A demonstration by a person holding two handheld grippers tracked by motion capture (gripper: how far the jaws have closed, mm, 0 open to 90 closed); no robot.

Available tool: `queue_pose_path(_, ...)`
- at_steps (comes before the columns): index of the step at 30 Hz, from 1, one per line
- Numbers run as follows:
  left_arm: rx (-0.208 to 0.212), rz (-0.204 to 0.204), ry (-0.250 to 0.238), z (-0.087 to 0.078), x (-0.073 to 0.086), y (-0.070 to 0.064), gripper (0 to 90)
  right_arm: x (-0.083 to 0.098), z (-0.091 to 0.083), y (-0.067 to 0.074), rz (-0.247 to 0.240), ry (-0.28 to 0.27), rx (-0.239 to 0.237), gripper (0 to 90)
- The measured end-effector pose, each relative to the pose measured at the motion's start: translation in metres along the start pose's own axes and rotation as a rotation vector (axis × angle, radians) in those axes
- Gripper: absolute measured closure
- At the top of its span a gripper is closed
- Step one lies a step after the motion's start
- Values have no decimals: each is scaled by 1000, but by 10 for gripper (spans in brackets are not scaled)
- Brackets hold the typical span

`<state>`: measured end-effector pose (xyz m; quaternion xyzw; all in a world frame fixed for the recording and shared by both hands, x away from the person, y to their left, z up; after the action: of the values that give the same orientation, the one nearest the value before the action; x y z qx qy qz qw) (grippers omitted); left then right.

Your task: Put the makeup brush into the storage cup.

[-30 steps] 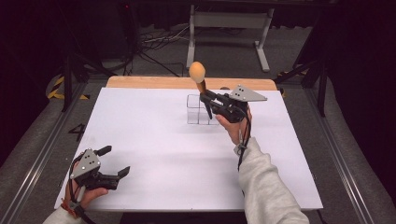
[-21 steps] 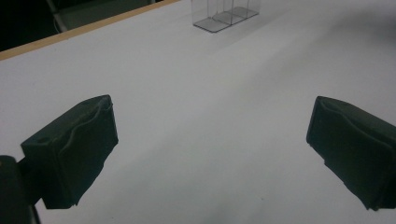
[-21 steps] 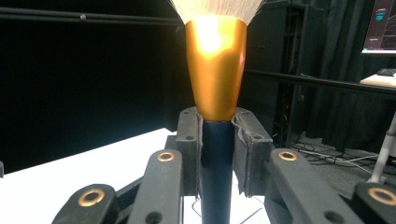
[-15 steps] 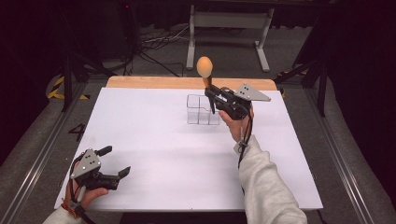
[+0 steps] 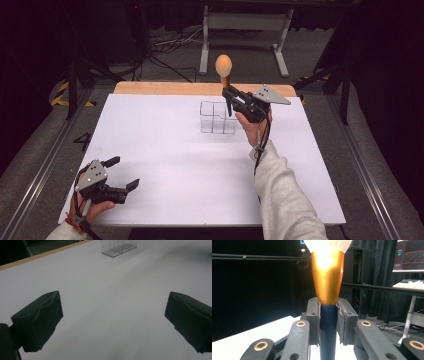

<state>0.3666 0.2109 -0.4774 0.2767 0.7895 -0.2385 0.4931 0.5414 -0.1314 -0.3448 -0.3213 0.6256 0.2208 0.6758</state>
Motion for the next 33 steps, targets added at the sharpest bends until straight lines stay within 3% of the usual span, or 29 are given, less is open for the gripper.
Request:
queue_pose_path(20, 8, 0, -11, -1, -1, -1, 18, 24, 10, -28, 58, 16, 63, 744)
queue_pose_path(33, 16, -8, -9, -1, 0, -1, 19, 44, 19, -38, 63, 46, 99, 744)
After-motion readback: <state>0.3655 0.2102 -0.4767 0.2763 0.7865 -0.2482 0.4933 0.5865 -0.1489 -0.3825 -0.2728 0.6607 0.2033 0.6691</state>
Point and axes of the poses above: each handheld gripper's, and its own axes: z roughly forward along the jaws, x roughly out of its underside, y roughly to its left, the point moved 8 cm from there along z, roughly forward along the jaws, and after that the axes turned 9 degrees about -z, right-handed, at the moved point
